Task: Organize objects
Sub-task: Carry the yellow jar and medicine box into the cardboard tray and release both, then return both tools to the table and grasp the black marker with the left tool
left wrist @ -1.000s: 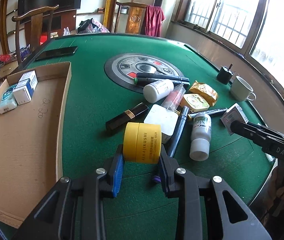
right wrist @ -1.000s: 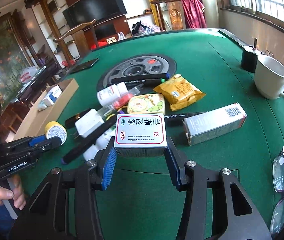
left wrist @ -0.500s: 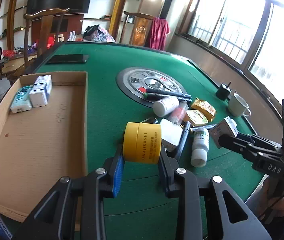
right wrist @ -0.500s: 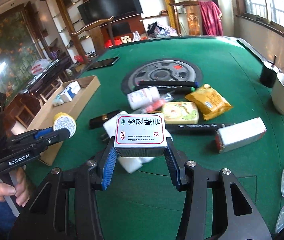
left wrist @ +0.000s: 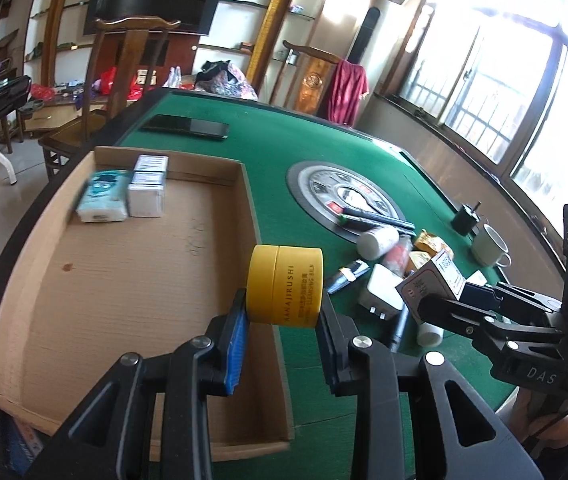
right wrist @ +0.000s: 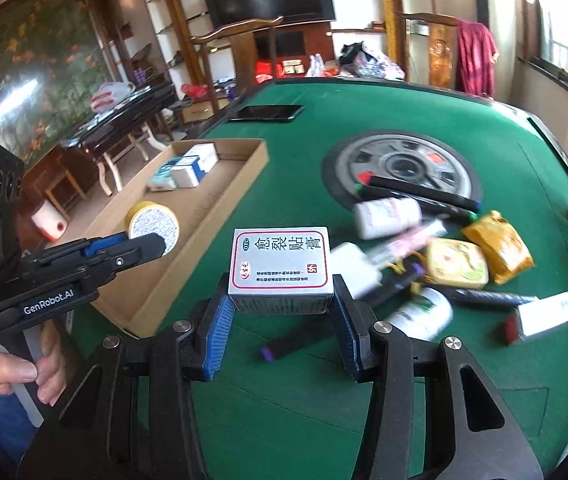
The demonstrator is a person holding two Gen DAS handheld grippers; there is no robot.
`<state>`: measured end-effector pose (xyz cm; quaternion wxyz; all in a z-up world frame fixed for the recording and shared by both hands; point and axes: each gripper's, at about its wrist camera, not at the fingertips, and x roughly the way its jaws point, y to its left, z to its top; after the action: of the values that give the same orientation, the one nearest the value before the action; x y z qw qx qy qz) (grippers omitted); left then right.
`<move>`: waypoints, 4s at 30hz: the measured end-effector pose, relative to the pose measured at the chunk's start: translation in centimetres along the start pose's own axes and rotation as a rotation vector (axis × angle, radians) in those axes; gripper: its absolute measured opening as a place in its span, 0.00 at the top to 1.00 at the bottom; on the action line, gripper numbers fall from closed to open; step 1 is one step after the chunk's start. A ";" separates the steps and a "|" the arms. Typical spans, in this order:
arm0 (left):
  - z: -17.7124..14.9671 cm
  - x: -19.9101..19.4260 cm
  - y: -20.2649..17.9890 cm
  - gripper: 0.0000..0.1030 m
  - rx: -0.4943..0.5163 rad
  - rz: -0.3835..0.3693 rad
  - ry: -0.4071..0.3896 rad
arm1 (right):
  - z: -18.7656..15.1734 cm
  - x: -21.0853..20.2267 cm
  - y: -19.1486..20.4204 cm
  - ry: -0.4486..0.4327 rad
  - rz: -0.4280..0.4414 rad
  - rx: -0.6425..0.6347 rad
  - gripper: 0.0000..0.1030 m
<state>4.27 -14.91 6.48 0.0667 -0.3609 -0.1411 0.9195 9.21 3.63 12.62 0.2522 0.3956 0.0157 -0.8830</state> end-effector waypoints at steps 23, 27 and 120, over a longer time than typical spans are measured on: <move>3.8 3.9 9.9 0.69 -0.136 0.090 0.098 | 10.5 11.9 7.7 0.134 0.092 -0.047 0.55; 4.5 4.9 10.9 0.69 -0.147 0.122 0.119 | 11.7 15.1 8.3 0.168 0.047 -0.054 0.55; -4.0 11.0 -14.6 0.75 0.398 0.012 0.305 | -5.7 -6.3 -19.6 -0.315 0.170 0.464 0.34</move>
<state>-0.70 2.28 1.06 0.1515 -0.4762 0.0564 0.8643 7.69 24.72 9.81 0.2276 0.3005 -0.2591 -0.8892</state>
